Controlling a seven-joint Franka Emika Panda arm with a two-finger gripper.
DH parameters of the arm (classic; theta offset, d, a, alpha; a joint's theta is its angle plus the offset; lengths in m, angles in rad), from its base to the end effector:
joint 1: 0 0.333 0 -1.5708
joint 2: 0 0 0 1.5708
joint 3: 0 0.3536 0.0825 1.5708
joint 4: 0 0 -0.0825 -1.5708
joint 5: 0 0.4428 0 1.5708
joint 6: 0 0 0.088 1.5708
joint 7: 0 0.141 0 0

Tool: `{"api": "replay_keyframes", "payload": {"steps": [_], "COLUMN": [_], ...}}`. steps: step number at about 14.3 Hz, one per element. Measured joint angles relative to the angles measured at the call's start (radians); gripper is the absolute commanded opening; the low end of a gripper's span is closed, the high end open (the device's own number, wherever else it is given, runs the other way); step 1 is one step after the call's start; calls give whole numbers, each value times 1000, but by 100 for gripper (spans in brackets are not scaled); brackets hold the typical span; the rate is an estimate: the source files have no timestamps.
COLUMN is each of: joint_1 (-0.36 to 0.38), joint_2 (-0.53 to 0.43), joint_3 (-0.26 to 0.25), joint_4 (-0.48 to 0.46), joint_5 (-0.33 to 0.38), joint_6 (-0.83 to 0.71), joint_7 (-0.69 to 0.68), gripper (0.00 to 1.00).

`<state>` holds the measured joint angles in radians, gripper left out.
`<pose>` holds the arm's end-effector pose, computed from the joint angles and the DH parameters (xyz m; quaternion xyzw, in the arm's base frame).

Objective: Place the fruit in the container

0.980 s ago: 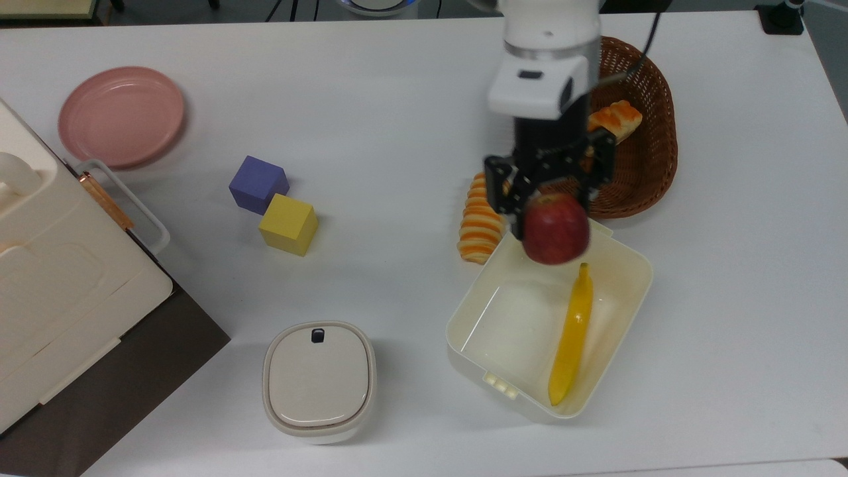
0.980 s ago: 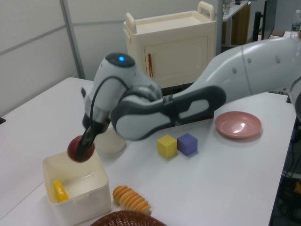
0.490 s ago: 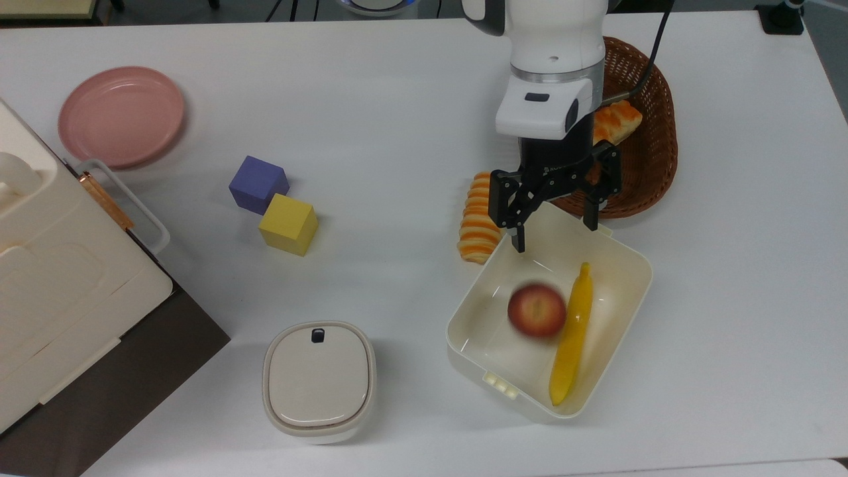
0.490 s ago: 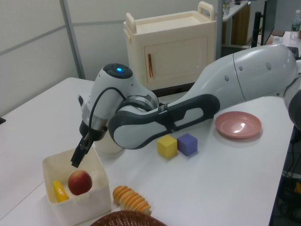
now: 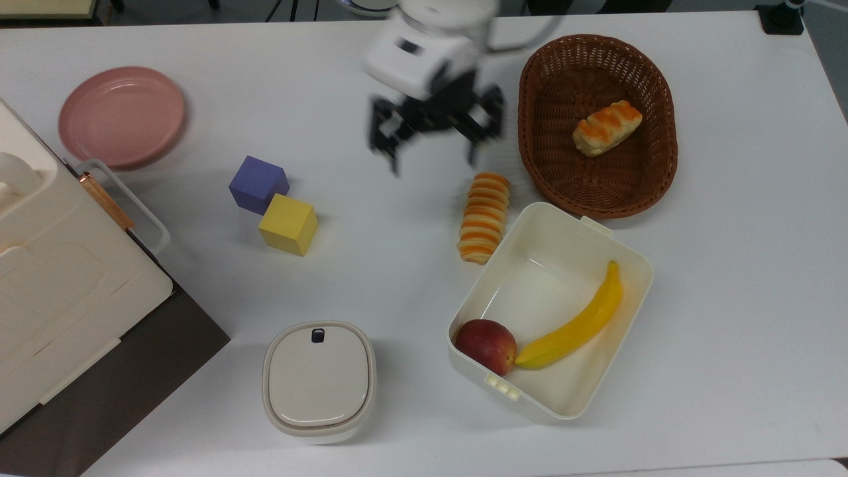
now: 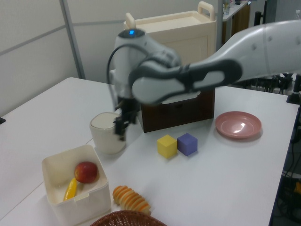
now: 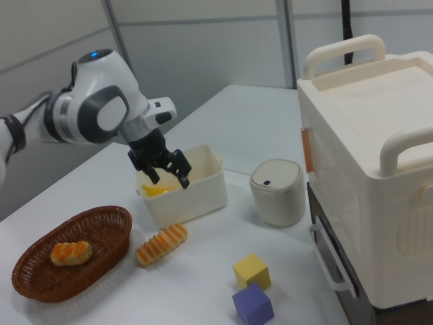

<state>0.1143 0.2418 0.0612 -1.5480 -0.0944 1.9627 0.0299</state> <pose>0.7170 0.1138 0.5177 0.9919 0.0850 0.0899 0.0287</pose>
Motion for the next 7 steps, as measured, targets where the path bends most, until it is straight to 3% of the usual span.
{"api": "replay_keyframes", "payload": {"steps": [2, 7], "joint_1": [-58, -139], "joint_2": [-89, -175], "joint_3": [-1, -2], "joint_4": [-12, -56], "joint_5": [0, 5], "joint_6": [-211, -272], "joint_7": [0, 0], "gripper": [100, 100]}}
